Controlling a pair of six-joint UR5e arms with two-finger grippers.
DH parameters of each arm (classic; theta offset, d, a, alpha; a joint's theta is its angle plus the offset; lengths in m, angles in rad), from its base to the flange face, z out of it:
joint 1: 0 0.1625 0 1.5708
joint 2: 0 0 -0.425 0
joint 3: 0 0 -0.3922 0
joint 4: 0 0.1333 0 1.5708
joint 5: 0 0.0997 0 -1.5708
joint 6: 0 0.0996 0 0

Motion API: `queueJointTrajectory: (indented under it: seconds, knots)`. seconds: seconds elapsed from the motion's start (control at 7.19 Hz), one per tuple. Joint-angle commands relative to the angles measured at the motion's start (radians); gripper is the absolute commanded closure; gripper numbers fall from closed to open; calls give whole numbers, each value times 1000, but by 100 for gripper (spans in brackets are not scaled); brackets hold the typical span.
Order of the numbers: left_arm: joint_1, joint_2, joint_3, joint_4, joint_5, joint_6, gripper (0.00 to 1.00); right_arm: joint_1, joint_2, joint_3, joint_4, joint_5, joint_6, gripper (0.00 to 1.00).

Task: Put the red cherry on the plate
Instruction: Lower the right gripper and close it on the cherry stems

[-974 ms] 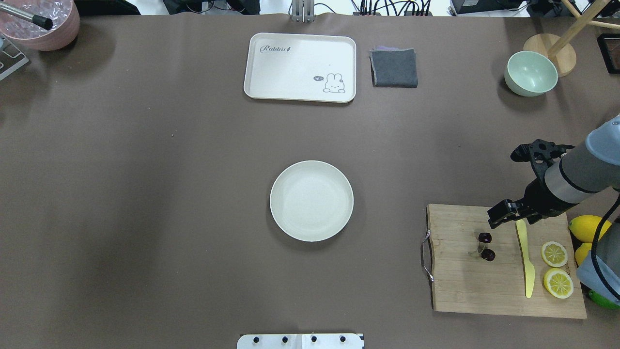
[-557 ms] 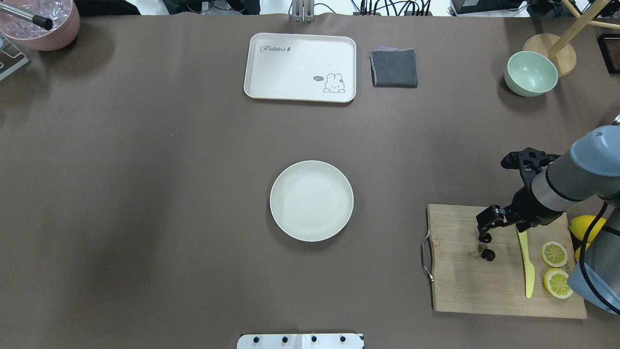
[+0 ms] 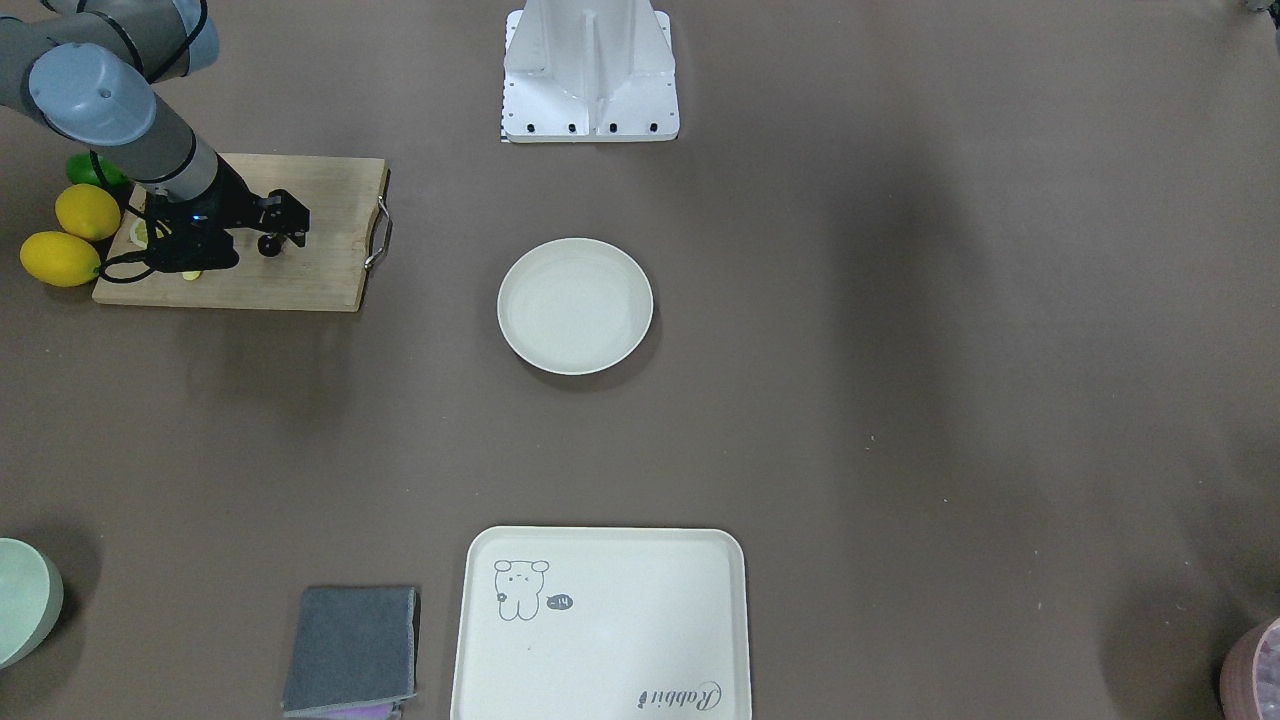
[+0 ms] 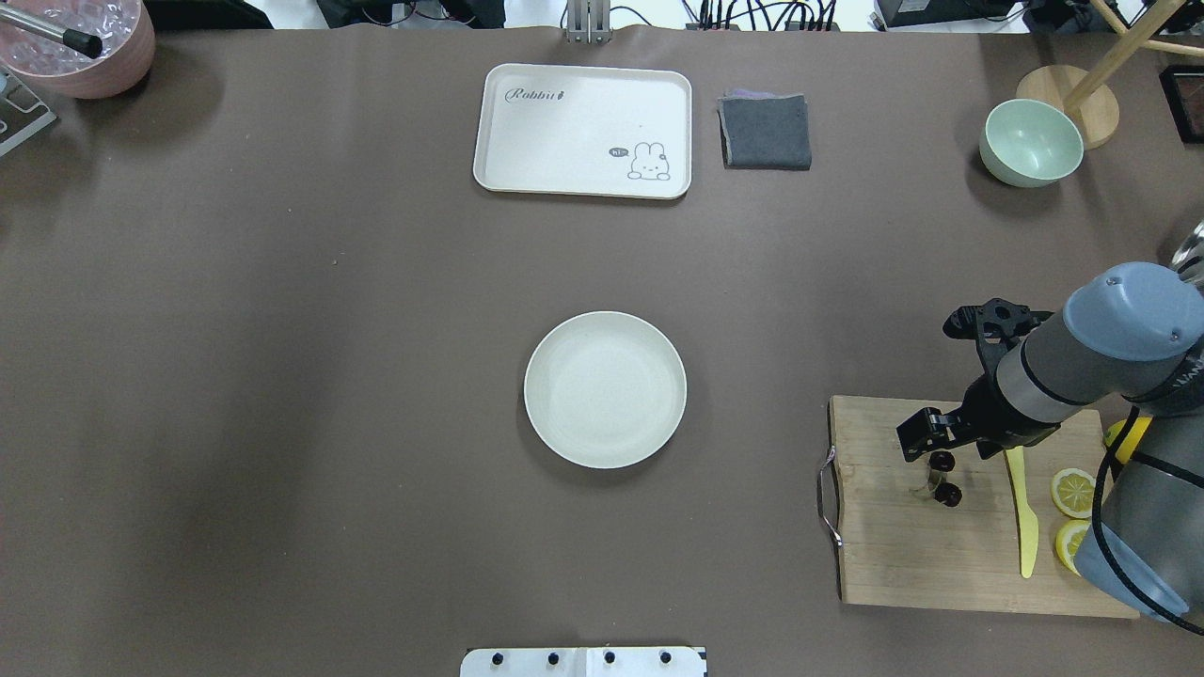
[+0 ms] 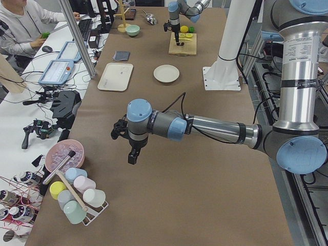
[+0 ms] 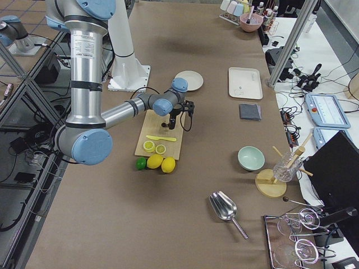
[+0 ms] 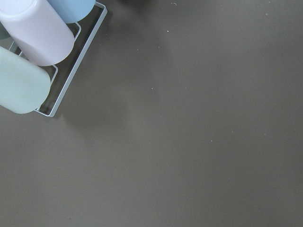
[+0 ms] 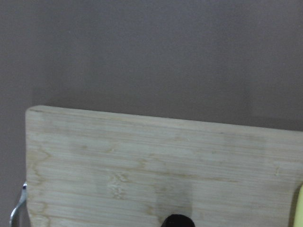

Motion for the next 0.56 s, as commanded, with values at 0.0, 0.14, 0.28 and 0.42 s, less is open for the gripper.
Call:
queueJointTrajectory:
  seconds: [0.0, 0.14, 0.28, 0.42]
  knots:
    - [0, 0, -2, 0, 0, 0, 2, -9, -1, -3, 1, -8, 2, 12]
    - [0, 0, -2, 0, 0, 0, 2, -10, -1, -1, 1, -8, 20, 43]
    - [0, 0, -2, 0, 0, 0, 2, -12, 2, -1, 2, -8, 28, 75]
    - [0, 0, -2, 0, 0, 2, 2, -10, -3, -3, 40, -8, 43, 100]
